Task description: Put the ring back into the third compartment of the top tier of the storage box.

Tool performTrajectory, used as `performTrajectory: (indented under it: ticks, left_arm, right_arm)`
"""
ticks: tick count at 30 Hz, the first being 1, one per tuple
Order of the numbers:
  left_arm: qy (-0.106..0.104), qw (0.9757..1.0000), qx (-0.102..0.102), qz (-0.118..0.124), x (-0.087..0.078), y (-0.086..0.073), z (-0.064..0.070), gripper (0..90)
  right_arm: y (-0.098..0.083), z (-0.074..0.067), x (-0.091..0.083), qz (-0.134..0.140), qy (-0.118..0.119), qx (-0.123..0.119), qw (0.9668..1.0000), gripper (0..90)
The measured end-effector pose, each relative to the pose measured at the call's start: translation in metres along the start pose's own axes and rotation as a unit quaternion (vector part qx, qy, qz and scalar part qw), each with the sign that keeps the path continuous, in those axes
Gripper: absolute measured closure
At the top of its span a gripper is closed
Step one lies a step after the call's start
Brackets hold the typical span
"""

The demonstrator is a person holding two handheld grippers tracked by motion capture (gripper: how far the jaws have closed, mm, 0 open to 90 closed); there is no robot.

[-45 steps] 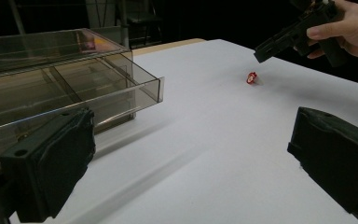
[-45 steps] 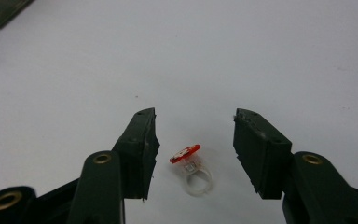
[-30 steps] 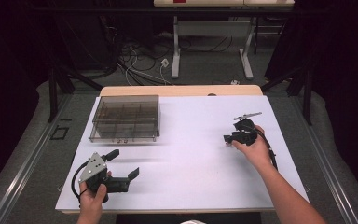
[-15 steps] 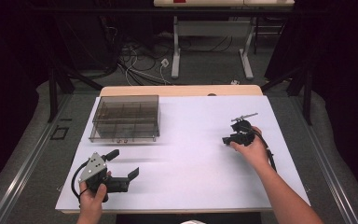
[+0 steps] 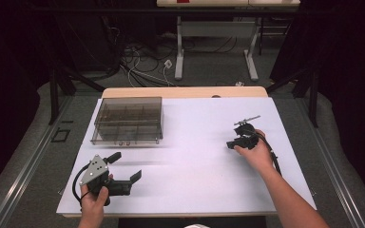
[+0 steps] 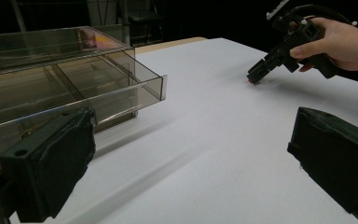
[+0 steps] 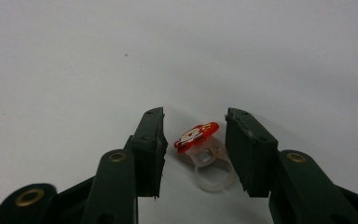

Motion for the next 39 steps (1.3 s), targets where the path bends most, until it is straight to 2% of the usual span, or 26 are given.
performTrajectory:
  ticks: [9, 16, 17, 23, 29, 33, 37, 39]
  left_arm:
    - [0.000, 1.0000, 0.000, 0.000, 0.0000, 0.0001, -0.0001, 0.5]
    - [0.000, 1.0000, 0.000, 0.001, -0.0001, 0.0002, -0.0005, 0.6]
    - [0.000, 1.0000, -0.001, 0.002, -0.0001, 0.0003, -0.0005, 0.5]
    - [0.001, 1.0000, 0.000, 0.002, -0.0002, 0.0004, -0.0006, 0.5]
    - [0.001, 1.0000, 0.000, 0.002, -0.0003, 0.0003, -0.0008, 0.6]
    - [0.001, 1.0000, -0.001, 0.003, -0.0003, 0.0004, -0.0009, 0.6]
    - [0.002, 1.0000, 0.000, 0.002, -0.0003, 0.0004, -0.0011, 0.6]
    - [0.002, 1.0000, -0.001, 0.002, -0.0003, 0.0003, -0.0013, 0.6]
  right_arm:
    - [-0.0008, -0.0001, 0.0011, -0.002, -0.002, 0.001, 1.0000, 59.8]
    - [-0.0012, 0.0015, 0.0013, -0.003, -0.008, -0.006, 0.9999, 63.3]
    - [-0.0002, 0.0011, 0.0022, 0.005, -0.007, -0.004, 1.0000, 63.8]
    - [-0.0013, 0.0028, 0.0014, -0.003, -0.015, -0.009, 0.9998, 67.3]
    - [-0.0014, 0.0031, 0.0014, -0.003, -0.018, -0.010, 0.9998, 67.8]
    - [-0.0011, 0.0031, 0.0017, 0.002, -0.012, -0.008, 0.9999, 67.9]
    - [-0.0003, 0.0021, 0.0020, 0.004, -0.012, -0.001, 0.9999, 68.1]
    - [-0.0014, 0.0031, 0.0011, -0.004, -0.016, -0.007, 0.9998, 68.1]
Point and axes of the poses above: each handheld gripper's, and its own axes: x roughly forward along the jaws, y roughly out of its top, z roughly to its right, the point moved 8 cm from there along x, roughly forward along the jaws, and after that the axes turned 8 degrees about -x, right-handed, at the moved point
